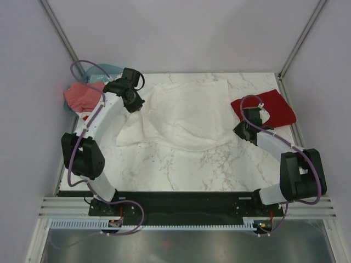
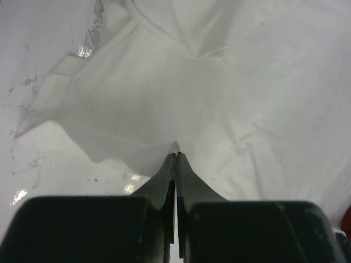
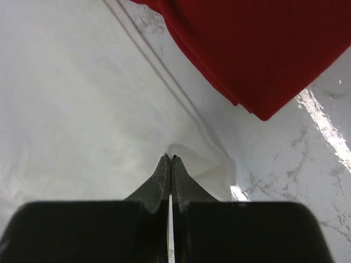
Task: Fold and stack the t-shirts
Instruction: Fold the tshirt
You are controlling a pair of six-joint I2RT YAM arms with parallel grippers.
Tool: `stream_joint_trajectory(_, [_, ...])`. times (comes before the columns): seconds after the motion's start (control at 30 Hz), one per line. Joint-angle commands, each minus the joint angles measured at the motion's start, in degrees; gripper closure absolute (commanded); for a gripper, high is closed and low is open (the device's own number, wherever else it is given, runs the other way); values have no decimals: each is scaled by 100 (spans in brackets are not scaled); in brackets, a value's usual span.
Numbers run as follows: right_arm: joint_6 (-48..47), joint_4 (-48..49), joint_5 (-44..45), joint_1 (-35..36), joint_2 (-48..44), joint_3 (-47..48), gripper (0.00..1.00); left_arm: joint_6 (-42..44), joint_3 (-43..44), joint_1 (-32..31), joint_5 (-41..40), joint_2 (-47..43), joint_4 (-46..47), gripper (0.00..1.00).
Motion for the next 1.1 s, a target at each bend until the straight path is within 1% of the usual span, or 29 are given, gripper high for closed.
stream_joint_trajectory(0.0, [190,94,86,16,230,449,100,174,553,159,-51,299,-9,98])
stream_joint_trajectory(0.13, [199,77,147,16,696,984,100,138,879,282,160,677,-9,98])
stream_joint_trajectory(0.3, [207,-107,147,16,1214,1495,100,68,1326,396,231,1082,-62,98])
stream_joint_trajectory(0.47, [190,-160,270,7,1356,1820,100,86,1801,449,257,1337,-88,98])
stream_joint_trajectory(0.67, [199,-187,209,16,1672,2198,100,59,2592,537,231,1662,-273,98])
stream_joint_trajectory(1.0, [330,-178,235,7,2287,2796,100,-2,3032,783,248,2031,-352,98])
stream_joint_trajectory(1.07, [348,-178,357,7,2366,2893,100,-20,3120,809,231,2084,-361,98])
